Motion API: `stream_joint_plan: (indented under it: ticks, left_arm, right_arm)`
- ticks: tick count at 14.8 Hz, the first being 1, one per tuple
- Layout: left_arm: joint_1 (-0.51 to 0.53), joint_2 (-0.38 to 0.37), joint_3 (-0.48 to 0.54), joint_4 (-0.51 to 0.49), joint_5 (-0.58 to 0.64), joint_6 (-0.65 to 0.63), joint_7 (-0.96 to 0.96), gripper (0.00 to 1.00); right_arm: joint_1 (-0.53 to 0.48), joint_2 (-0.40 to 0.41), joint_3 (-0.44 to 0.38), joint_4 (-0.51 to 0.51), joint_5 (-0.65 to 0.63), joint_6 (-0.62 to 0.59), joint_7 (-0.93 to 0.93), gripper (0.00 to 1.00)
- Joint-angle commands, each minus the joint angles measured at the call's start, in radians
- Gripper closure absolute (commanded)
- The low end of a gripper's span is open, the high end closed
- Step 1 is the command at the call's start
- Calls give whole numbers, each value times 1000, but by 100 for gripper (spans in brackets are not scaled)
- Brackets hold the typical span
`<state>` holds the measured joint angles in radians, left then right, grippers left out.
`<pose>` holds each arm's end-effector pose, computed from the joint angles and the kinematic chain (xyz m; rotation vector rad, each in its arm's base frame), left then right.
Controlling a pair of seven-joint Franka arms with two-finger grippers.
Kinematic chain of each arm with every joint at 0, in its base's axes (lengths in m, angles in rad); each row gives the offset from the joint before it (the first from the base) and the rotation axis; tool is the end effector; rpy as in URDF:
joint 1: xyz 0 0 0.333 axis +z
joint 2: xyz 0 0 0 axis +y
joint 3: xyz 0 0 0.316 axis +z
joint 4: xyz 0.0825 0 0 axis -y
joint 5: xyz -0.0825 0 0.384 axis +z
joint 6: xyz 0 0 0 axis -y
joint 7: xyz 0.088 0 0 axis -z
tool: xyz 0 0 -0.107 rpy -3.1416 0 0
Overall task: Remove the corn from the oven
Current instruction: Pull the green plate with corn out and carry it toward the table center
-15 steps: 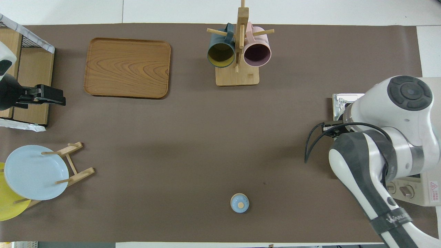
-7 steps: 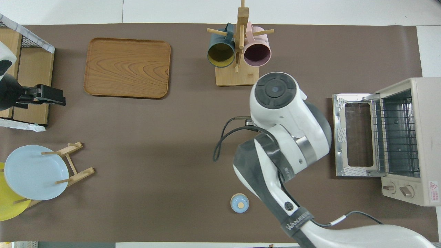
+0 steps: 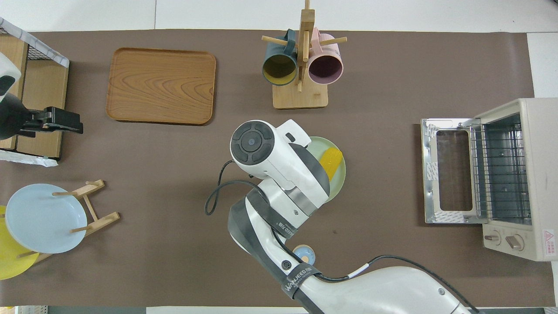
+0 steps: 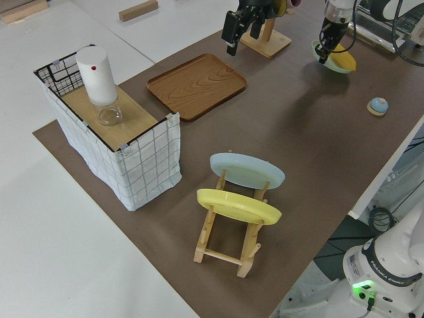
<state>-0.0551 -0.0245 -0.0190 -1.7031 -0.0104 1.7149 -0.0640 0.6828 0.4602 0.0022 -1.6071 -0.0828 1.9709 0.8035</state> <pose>0.5556 -0.0423 0.5879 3.1287 -0.0138 0.0556 0.5212 0.4187 0.3543 3.0194 -0.1250 -0.0317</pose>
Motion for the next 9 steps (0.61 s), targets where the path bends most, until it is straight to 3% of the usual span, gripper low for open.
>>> stream_joint_plan:
  ticks: [1,3,4,5,6,7,9]
  left_arm:
    - [11,-12,-4,-4,-6,-1,4,0]
    - [12,-12,-4,-4,-6,-5,3,0]
    - [12,-12,-4,-4,-6,-3,1,0]
    - [12,-12,-4,-4,-6,-3,1,0]
    - [12,-12,-4,-4,-6,-5,3,0]
    - [12,-12,-4,-4,-6,-5,3,0]
    - [12,-12,-4,-4,-6,-5,1,0]
  right_arm:
    - [-12,11,4,-37,34,97,14,100]
    - [-25,11,4,-40,95,120,22,100]
    - [-28,11,4,-43,125,147,31,95]
    - [-25,11,4,-57,146,178,54,79]
    - [-16,11,4,-66,147,210,72,70]
    - [-11,12,4,-62,146,224,81,68]
    - [-9,0,4,-54,144,249,69,47]
